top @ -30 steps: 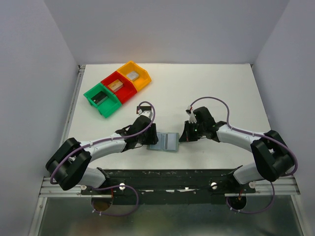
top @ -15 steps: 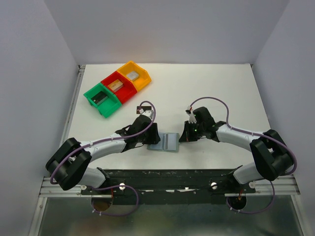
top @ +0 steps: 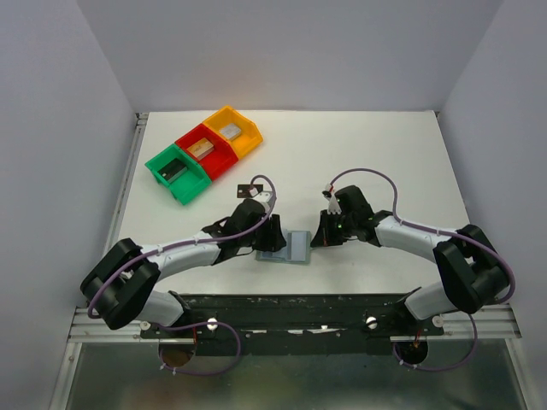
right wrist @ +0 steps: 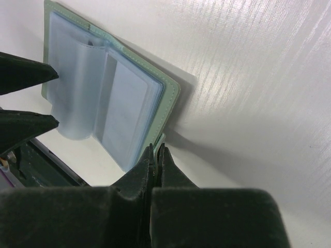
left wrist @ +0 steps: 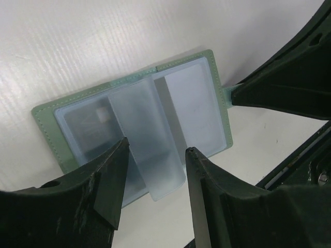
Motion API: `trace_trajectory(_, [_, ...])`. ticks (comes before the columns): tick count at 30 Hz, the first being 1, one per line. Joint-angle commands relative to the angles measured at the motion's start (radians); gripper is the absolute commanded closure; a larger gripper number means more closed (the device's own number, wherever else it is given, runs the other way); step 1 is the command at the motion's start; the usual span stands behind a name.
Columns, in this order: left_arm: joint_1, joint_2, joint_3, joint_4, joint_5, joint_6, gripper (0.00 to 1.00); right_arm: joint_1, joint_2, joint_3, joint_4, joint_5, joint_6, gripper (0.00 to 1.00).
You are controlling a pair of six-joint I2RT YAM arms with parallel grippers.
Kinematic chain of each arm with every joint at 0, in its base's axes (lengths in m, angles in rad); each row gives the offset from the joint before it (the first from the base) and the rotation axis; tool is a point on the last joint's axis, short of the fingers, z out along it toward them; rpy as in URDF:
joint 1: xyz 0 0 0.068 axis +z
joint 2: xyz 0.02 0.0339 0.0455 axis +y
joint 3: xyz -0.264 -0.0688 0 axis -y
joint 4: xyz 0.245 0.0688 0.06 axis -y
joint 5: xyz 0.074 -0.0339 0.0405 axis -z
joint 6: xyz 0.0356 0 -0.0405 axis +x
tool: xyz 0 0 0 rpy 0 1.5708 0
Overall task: Take the credit cards out of the card holder
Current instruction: Remove the credit card from the card holder.
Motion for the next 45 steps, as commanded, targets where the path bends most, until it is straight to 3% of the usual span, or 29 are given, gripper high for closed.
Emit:
trace_trajectory(1, [-0.021, 0.056, 0.054, 0.028, 0.089, 0.050, 0.42, -0.005, 0.014, -0.005, 0.018, -0.007, 0.009, 1.00])
trace_trajectory(7, [-0.100, 0.119, 0.164, -0.033, 0.120, 0.148, 0.40, -0.006, 0.015, -0.008, 0.021, -0.003, 0.007, 1.00])
trace_trajectory(11, [-0.148, 0.092, 0.178, -0.056, 0.043, 0.176, 0.29, -0.005, 0.018, -0.013, 0.022, -0.003, 0.007, 1.00])
trace_trajectory(14, [-0.147, 0.025, 0.123, -0.055, -0.052, 0.138, 0.20, -0.005, 0.020, -0.013, 0.027, -0.006, 0.009, 1.00])
trace_trajectory(17, [-0.116, -0.034, 0.062, -0.064, -0.156, 0.066, 0.19, -0.005, 0.018, -0.011, 0.031, -0.011, 0.012, 1.00])
trace_trajectory(23, [-0.025, -0.097, -0.038, -0.070, -0.166, -0.033, 0.13, -0.005, 0.017, -0.013, 0.034, -0.011, 0.010, 1.00])
trace_trajectory(45, [-0.012, 0.000, -0.027, -0.009, -0.066, -0.030, 0.16, -0.006, 0.026, -0.024, 0.053, -0.023, 0.016, 1.00])
